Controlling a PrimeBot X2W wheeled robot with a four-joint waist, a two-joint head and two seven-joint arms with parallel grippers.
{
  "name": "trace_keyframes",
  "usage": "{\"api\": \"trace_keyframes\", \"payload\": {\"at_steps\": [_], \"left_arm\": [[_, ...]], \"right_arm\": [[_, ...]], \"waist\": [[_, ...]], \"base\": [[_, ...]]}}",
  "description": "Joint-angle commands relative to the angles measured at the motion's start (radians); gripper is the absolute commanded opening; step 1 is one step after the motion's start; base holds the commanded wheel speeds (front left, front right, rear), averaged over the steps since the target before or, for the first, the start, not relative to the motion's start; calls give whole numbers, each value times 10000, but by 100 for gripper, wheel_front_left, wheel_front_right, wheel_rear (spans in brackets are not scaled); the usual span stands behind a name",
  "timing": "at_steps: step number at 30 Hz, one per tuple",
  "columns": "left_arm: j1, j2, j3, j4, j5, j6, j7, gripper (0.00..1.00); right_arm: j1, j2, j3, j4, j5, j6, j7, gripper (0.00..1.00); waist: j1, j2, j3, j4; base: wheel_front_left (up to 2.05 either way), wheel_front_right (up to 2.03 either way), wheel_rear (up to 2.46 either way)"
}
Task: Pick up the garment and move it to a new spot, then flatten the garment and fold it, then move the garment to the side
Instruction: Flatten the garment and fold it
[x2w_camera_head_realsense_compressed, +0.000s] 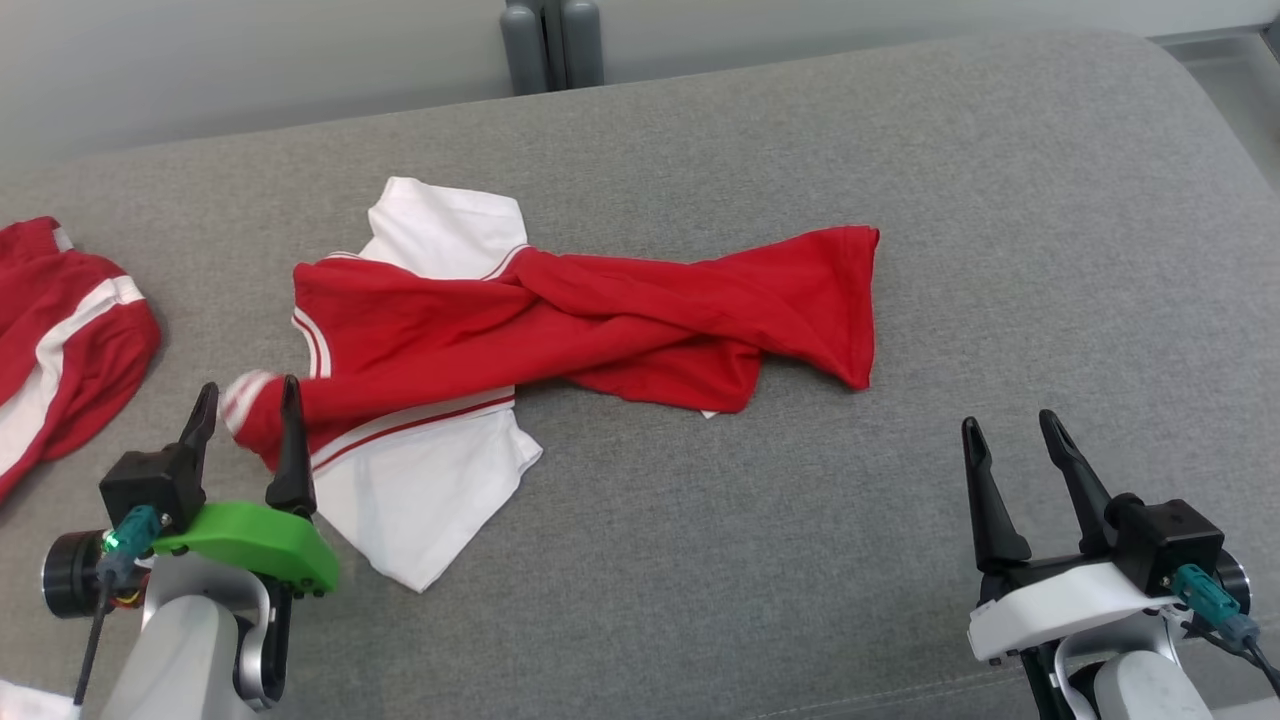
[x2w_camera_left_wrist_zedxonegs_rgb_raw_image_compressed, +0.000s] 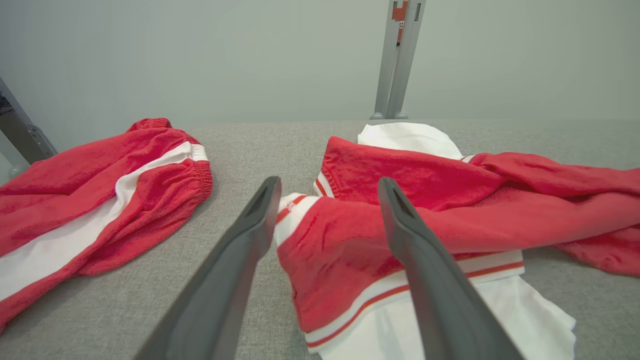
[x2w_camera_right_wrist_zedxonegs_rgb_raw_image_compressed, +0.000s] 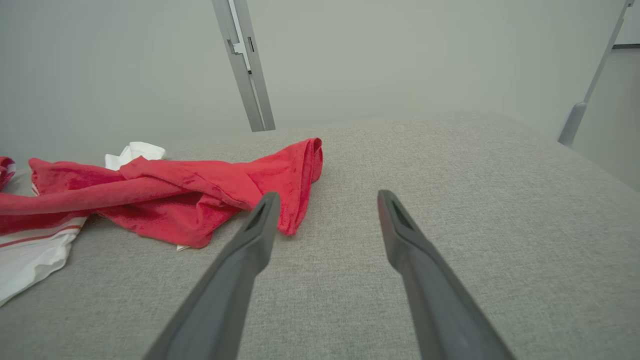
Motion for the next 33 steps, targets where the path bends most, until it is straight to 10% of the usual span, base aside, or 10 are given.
{"api": "trace_keyframes", "payload": {"at_steps": [1, 24, 25, 27, 33], "left_arm": [[248, -37, 37, -174, 93, 97, -52, 100], [1568, -919, -1470, 570, 133, -518, 1915, 100], [1544, -939, -1487, 617, 117, -543, 1923, 91], [1460, -974, -1488, 704, 61, -570, 1863, 7], [1224, -937, -1386, 510, -34, -520, 1394, 0]], "right_arm": [[106, -12, 1, -2, -68, -5, 40, 100], [107, -13, 0, -160, -80, -5, 163, 100], [103, -13, -1, -155, -68, -5, 154, 100], [105, -15, -16, -118, -46, -5, 130, 100], [208, -15, -95, -6, -10, -5, 85, 100]], "waist": [[0, 0, -206, 247], [0, 0, -23, 235], [0, 0, -16, 220], [0, 0, -22, 208], [0, 0, -267, 358]], "base": [[0, 0, 0], [0, 0, 0], [0, 0, 0], [0, 0, 0], [0, 0, 0]]}}
